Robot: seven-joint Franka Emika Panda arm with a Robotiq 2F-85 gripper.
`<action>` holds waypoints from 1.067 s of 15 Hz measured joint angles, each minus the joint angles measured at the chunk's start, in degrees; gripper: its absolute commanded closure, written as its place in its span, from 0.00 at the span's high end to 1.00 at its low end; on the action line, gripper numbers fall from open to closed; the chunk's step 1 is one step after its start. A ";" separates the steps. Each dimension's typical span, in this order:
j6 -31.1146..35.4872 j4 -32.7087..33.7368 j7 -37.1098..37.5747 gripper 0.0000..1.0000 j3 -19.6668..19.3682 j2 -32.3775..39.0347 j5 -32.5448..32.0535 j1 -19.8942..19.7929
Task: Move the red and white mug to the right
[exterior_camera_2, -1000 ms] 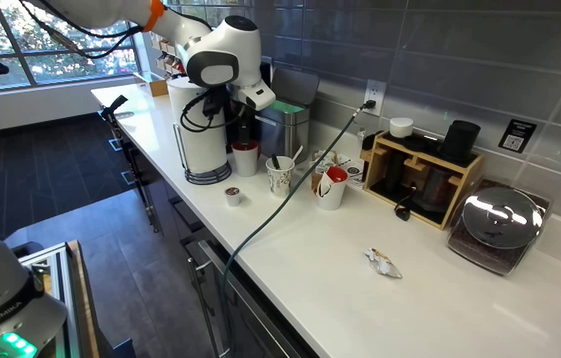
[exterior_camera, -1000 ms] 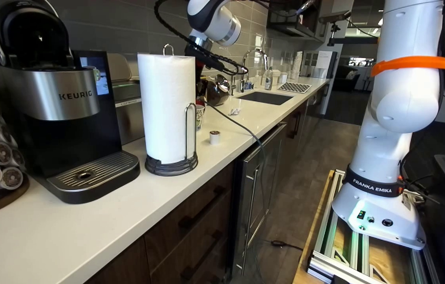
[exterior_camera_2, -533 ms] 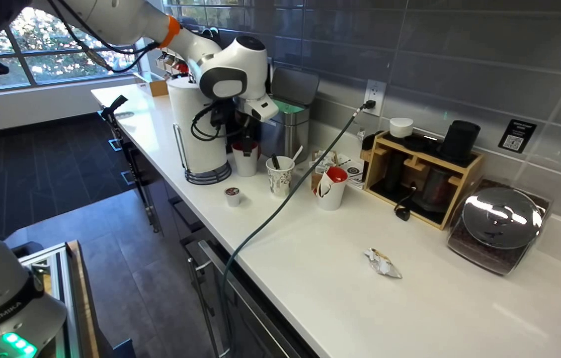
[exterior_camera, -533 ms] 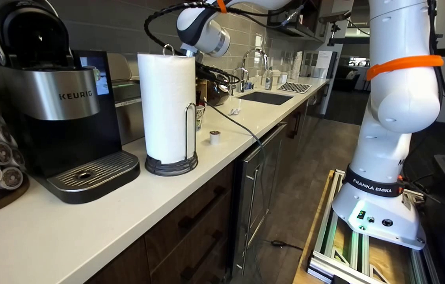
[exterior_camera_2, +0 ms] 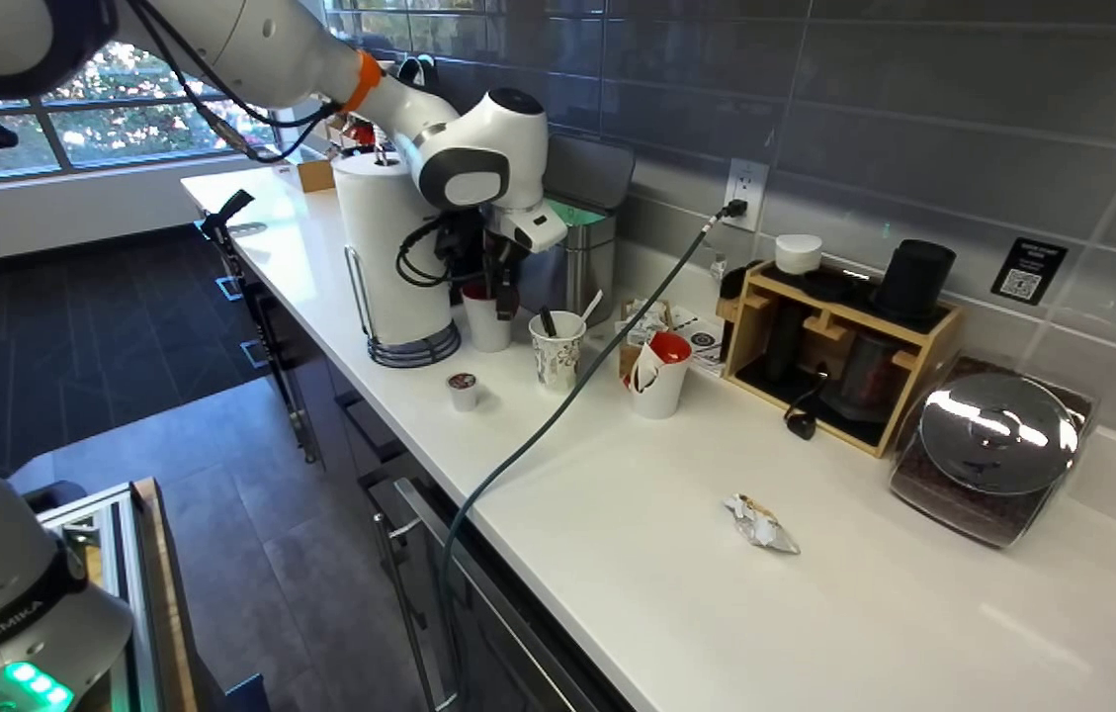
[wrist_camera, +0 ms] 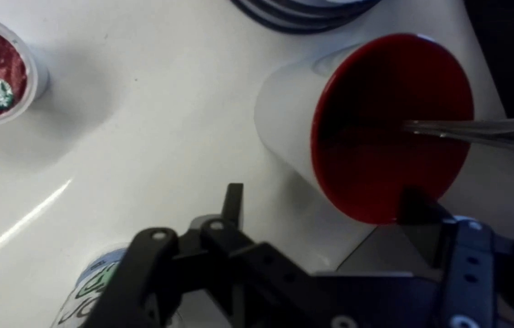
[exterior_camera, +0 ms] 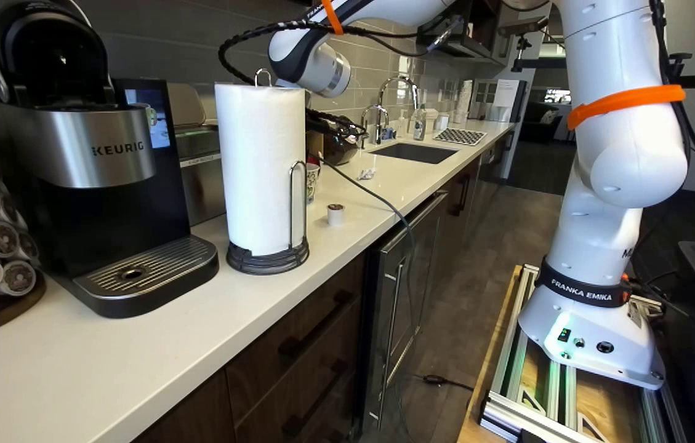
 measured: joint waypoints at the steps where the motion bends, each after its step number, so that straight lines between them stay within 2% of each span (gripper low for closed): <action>1: 0.00 0.18 0.92 0.66 -0.18 0.14 -0.77 0.08; 2: 0.00 0.31 1.80 0.54 -0.38 0.26 -1.63 0.21; 3: 0.00 0.37 2.77 0.48 -0.57 0.37 -2.51 0.37; 5: 0.00 0.39 4.27 0.43 -0.89 0.63 -3.97 0.74; 6: 0.00 0.41 4.95 0.27 -1.00 0.80 -4.54 0.92; 7: -0.01 0.45 5.42 0.18 -1.04 0.99 -4.93 1.05; 8: -0.01 0.47 5.78 0.17 -1.06 1.16 -5.24 1.17; 10: -0.03 0.50 6.24 0.01 -1.07 1.38 -5.81 1.44; 16: -2.07 0.63 6.16 0.03 -1.01 1.16 -6.28 2.03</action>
